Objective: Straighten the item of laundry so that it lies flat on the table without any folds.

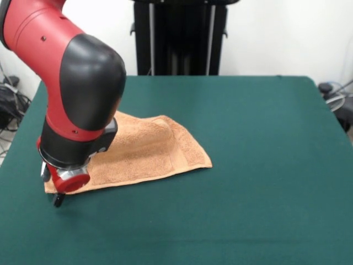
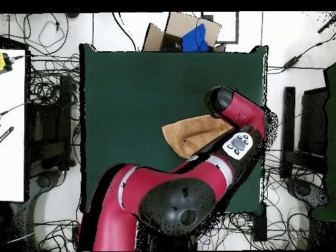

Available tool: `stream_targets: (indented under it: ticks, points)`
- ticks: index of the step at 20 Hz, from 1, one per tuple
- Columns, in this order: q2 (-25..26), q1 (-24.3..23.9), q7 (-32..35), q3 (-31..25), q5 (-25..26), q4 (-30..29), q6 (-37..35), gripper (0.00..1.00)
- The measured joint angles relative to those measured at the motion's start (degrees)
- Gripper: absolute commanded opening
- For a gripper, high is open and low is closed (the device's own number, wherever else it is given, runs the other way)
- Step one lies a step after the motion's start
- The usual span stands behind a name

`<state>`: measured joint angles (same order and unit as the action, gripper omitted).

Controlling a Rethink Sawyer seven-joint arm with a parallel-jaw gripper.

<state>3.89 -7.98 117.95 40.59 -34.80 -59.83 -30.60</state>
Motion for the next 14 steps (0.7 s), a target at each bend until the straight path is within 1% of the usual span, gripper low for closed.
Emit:
stream_targets:
  ticks: [5, 14]
  points:
    - [1.52, 0.01, 0.00, 0.49, 0.00, 1.15, 0.00, 1.00]
    - [2.51, 0.14, 0.00, 2.19, -0.12, 1.56, 0.00, 1.00]
